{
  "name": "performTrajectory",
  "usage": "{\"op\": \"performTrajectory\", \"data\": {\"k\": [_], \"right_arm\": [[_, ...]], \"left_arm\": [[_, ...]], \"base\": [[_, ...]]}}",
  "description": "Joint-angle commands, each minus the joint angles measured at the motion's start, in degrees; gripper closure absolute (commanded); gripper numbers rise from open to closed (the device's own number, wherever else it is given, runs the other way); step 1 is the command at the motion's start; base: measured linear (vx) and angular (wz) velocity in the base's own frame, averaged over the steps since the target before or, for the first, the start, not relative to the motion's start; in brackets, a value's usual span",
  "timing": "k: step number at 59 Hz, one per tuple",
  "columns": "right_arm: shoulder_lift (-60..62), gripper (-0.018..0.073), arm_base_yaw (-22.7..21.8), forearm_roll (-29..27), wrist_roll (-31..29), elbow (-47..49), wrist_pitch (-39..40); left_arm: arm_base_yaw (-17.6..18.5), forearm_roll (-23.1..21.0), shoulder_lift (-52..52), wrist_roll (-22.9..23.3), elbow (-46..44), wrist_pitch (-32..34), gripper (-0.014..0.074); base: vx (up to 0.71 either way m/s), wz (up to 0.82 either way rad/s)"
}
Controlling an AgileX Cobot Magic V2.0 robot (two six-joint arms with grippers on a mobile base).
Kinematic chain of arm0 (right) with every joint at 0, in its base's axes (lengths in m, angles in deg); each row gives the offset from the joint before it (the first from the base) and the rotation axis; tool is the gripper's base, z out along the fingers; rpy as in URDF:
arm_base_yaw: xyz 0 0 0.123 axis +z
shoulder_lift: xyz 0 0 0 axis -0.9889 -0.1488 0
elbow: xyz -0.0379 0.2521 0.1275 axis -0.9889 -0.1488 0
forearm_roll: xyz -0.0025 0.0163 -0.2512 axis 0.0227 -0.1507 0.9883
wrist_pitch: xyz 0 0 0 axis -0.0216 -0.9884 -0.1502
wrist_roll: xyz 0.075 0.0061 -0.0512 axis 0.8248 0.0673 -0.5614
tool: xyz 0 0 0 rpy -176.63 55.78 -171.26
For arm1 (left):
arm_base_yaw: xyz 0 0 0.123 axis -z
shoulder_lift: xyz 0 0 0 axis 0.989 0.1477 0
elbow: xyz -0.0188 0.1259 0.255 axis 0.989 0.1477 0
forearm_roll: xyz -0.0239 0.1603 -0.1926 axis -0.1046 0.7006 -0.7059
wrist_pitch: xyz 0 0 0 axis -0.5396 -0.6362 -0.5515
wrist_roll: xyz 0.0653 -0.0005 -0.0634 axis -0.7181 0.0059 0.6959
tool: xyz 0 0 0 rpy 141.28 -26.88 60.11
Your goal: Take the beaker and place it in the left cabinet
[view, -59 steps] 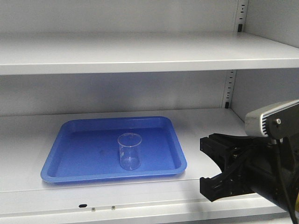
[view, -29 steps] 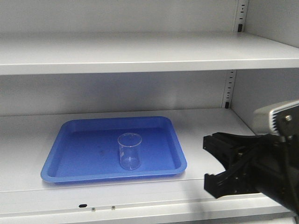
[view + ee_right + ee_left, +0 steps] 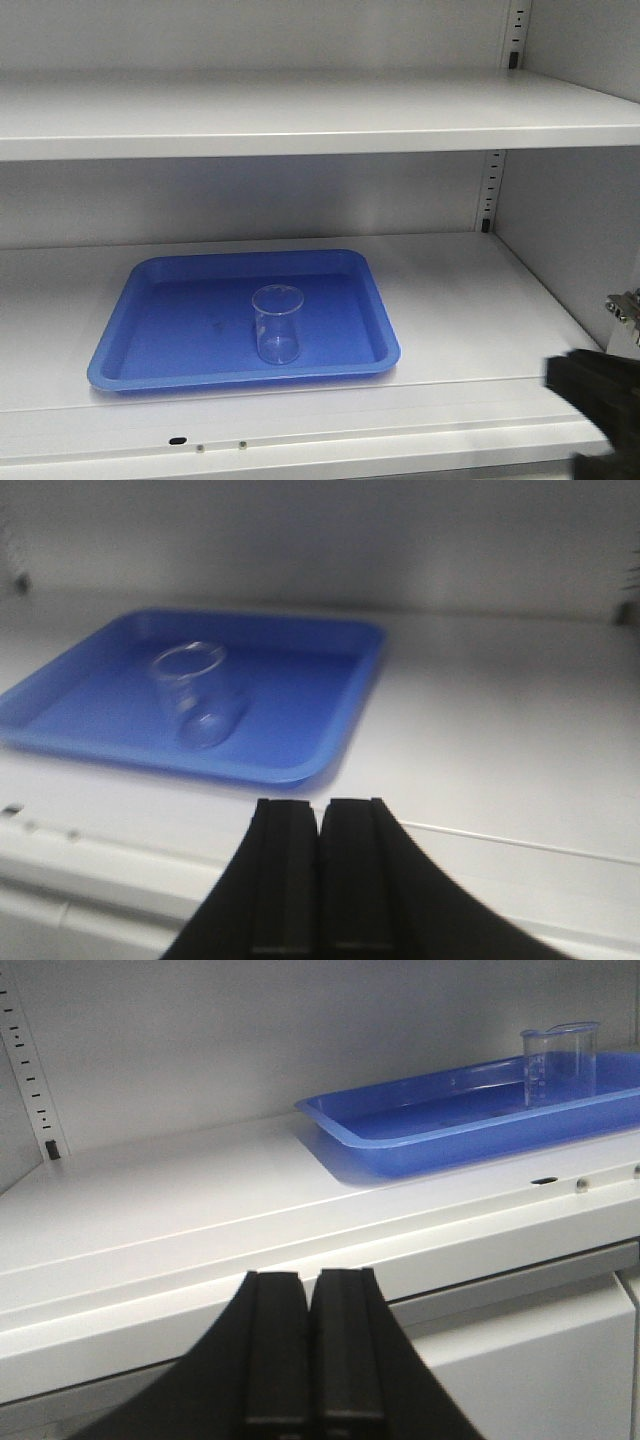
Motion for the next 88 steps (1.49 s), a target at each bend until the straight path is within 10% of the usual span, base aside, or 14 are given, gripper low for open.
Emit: {"op": "performTrajectory", "data": {"k": [1, 13, 29, 88], "right_arm": [[6.31, 0.0565, -3.3, 0.07, 2.41, -5.01, 10.77], [21.3, 0.0565, -9.81, 12.1, 10.17, -22.22, 11.82], [40.01, 0.0565, -12.92, 12.03, 10.18, -38.02, 11.79], [42.7, 0.0565, -12.92, 12.08, 9.89, -37.6, 5.35]], "left_arm": [[0.03, -0.18, -1.06, 0.15, 0.9, 4.28, 0.0595], [0.03, -0.18, -1.06, 0.15, 0.9, 4.28, 0.0595], [0.03, -0.18, -1.06, 0.15, 0.9, 4.28, 0.0595], [0.03, -0.18, -1.06, 0.15, 0.9, 4.28, 0.0595]], "base": [[0.0, 0.0], [0.0, 0.0], [0.0, 0.0], [0.0, 0.0]]}}
